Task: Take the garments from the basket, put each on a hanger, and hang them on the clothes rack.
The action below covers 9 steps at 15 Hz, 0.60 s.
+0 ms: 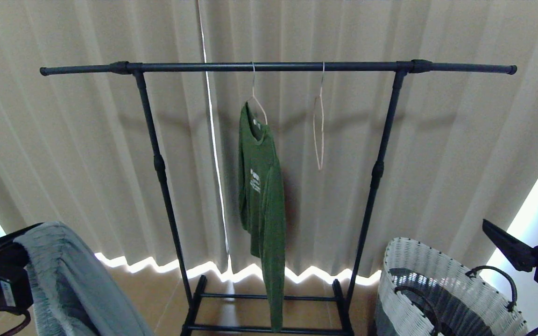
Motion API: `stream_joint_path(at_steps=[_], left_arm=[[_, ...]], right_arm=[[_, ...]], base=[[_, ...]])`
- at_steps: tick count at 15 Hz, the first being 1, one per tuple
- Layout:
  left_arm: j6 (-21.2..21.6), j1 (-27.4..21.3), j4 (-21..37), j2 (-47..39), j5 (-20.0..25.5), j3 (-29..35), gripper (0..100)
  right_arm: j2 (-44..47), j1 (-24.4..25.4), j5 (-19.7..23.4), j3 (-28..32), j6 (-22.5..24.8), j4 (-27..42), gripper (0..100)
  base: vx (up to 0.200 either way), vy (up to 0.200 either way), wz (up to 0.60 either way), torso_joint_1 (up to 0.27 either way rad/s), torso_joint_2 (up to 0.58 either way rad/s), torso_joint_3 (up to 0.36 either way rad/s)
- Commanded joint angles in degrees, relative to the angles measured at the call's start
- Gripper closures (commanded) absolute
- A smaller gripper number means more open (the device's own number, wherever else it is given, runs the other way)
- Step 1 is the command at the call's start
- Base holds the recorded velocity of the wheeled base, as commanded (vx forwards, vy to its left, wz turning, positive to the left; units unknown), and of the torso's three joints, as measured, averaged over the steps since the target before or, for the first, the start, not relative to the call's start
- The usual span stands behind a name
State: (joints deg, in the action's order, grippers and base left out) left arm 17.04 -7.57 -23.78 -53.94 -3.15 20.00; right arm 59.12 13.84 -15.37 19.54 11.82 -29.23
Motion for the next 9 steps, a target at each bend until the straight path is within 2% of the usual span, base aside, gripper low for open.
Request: stream_joint_path(at_steps=[1, 9], left_arm=[[0.3, 0.0, -0.1, 0.2, 0.0, -0.1, 100], [0.4, -0.4, -0.1, 0.2, 0.0, -0.3, 100]], right_arm=[[0.1, 0.1, 0.0, 0.1, 0.0, -0.1, 0], [0.2, 0.1, 0.1, 0.1, 0.2, -0.1, 0]], base=[[0.000, 0.000, 0.00, 0.310, -0.47, -0.256], [0.000, 0.000, 0.00, 0.246, -0.50, -0.260]])
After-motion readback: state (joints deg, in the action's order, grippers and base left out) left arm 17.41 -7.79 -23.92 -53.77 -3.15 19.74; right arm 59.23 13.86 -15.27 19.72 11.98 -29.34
